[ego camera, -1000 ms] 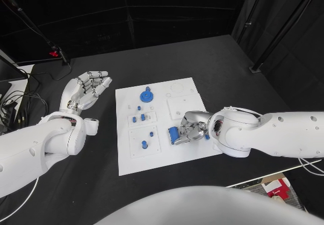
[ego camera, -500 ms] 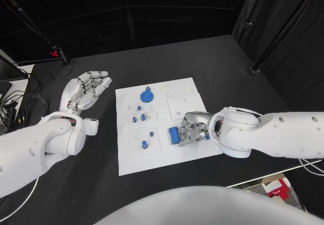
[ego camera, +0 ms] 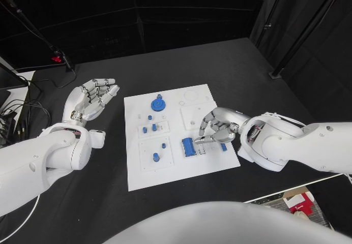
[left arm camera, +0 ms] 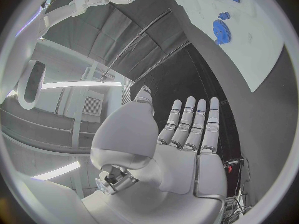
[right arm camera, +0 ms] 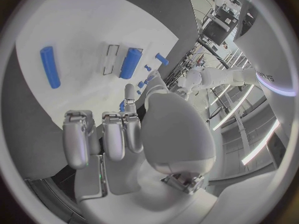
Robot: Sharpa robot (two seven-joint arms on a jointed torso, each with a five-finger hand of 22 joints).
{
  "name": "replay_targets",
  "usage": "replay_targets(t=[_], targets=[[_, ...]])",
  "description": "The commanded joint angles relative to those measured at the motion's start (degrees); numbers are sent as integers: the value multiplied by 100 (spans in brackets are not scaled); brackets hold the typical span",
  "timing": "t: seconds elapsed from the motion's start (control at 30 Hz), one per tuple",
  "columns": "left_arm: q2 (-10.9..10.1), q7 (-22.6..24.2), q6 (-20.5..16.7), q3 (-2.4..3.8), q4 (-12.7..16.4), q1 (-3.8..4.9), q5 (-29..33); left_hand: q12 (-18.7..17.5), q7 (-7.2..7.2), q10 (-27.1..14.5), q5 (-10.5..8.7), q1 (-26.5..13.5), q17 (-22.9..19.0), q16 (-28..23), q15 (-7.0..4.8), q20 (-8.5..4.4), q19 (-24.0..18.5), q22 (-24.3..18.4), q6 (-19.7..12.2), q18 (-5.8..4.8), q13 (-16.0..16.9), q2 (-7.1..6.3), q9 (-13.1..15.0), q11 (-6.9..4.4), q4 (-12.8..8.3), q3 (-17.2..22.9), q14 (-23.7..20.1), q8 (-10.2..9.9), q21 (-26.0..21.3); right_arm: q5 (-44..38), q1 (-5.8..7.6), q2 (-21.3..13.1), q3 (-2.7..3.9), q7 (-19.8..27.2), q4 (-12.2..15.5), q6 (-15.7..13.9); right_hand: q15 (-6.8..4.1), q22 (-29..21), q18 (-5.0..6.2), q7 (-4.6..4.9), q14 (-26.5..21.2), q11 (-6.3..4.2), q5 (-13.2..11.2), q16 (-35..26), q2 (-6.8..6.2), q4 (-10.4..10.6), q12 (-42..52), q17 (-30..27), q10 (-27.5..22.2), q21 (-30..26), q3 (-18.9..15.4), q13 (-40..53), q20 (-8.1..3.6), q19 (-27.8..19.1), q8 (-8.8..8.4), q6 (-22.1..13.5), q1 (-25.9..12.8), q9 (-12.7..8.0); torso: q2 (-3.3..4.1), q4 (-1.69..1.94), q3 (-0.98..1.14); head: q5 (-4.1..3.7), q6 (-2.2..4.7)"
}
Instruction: Assemble the parts on the task board
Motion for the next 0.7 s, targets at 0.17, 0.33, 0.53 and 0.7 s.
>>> replay_targets(t=[0.17, 0.33, 0.53, 0.7], targets=[[20, 62, 23, 5, 0, 6, 5, 29, 678, -40, 23, 4, -7, 31, -10, 9, 27, -9, -28, -33, -6, 39, -8, 5, 3, -34, -38, 32, 27, 522, 5, -410, -2, 96, -69, 167, 142, 1505, -42, 152, 596, 168, 812, 14, 467, -55, 15, 1509, 606, 19, -49, 1508, 140, 608, -167, -449, -162, -72, 12, 15, -8, -175, -1], [21, 64, 17, 5, 1, 6, 5, 29, 678, -40, 23, 4, -7, 31, -10, 9, 27, -9, -28, -33, -6, 39, -8, 5, 3, -34, -38, 32, 27, 68, 1, -553, -6, -441, -121, 674, 173, 1505, -42, 186, 596, 200, 939, 14, 493, -57, 15, 1509, 606, 19, -94, 1508, 172, 608, -198, -529, -120, -111, 7, -24, -1, -222, -1], [19, 65, 15, 5, -4, 5, 5, 36, 678, -42, 36, 17, -15, 39, -10, 9, 27, -13, -30, -33, -6, 48, -8, 5, 2, -38, -40, 39, 28, -612, -2, -681, -8, -1103, -59, 1073, 205, 1505, -42, 209, 596, 229, 1101, 14, 505, -44, 15, 1509, 606, 19, -190, 1508, 207, 608, -190, -554, -183, -145, 5, -1, 2, -288, -1], [21, 65, 16, 5, -6, 4, 5, 36, 678, -42, 36, 17, -15, 39, -10, 9, 27, -13, -30, -33, -6, 48, -8, 5, 2, -38, -40, 39, 28, -1022, -3, -705, -8, -1508, -8, 1397, 210, 1505, -42, 192, 596, 220, 1118, 14, 504, -36, 15, 1509, 606, 19, -254, 1508, 219, 608, -124, -478, -249, -143, 5, -4, 3, -301, -1]])
